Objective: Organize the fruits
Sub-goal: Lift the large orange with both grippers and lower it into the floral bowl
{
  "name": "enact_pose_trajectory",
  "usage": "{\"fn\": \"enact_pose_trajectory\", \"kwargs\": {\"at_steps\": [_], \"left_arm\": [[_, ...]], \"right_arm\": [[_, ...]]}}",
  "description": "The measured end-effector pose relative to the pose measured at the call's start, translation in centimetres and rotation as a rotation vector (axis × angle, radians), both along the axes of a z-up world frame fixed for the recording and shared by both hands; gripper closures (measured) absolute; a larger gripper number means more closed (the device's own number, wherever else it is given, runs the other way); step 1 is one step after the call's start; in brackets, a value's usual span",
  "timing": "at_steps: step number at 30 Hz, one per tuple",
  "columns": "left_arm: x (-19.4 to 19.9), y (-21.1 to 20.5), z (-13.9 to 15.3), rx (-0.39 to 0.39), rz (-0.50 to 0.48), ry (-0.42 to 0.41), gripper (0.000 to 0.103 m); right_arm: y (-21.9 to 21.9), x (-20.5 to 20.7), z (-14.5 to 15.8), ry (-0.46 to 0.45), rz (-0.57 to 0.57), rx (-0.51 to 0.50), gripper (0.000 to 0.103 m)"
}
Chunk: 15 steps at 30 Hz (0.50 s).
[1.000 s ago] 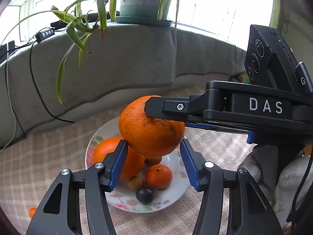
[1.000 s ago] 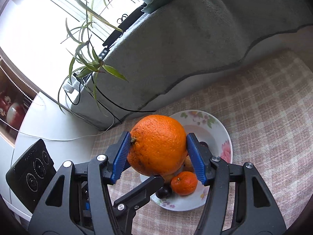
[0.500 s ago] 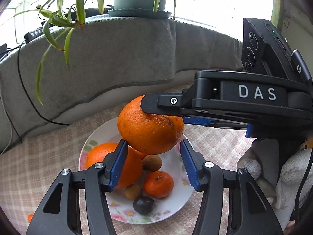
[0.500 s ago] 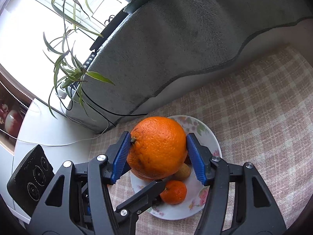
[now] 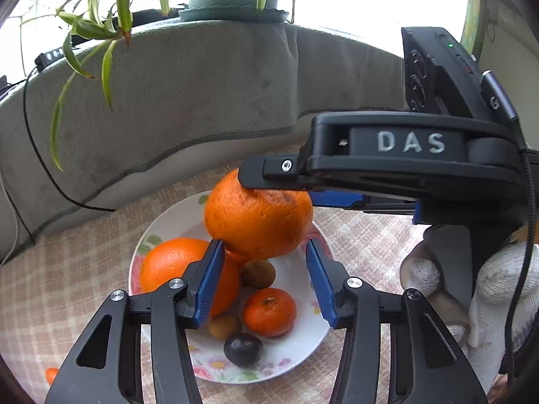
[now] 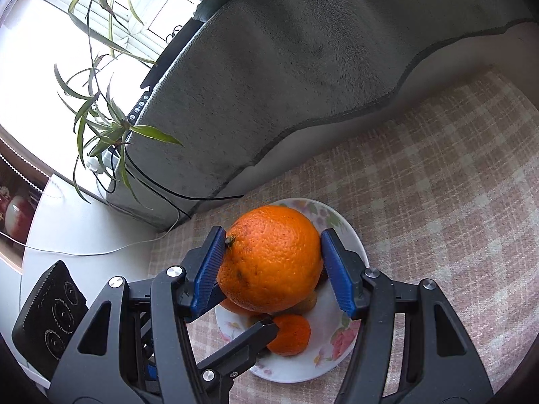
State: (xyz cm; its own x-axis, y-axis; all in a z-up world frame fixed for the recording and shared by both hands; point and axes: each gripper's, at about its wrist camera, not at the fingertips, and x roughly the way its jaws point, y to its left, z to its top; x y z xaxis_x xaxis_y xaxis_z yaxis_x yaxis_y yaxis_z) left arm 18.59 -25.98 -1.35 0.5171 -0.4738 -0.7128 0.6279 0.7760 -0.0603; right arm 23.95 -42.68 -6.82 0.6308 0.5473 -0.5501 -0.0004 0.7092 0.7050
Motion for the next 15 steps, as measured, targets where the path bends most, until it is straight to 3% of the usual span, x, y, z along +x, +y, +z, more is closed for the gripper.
{"fn": "enact_pose_trajectory", "kwargs": {"at_steps": [6, 15], "left_arm": [[-1.0, 0.1, 0.5, 0.004, -0.013, -0.019, 0.055], [-2.7, 1.7, 1.5, -0.01, -0.022, -0.056, 0.055]], "right_arm": [[-0.6, -0.2, -0.7, 0.009, -0.025, 0.023, 0.042], [-0.6, -1.4, 1.6, -0.056, -0.009, -0.028, 0.042]]}}
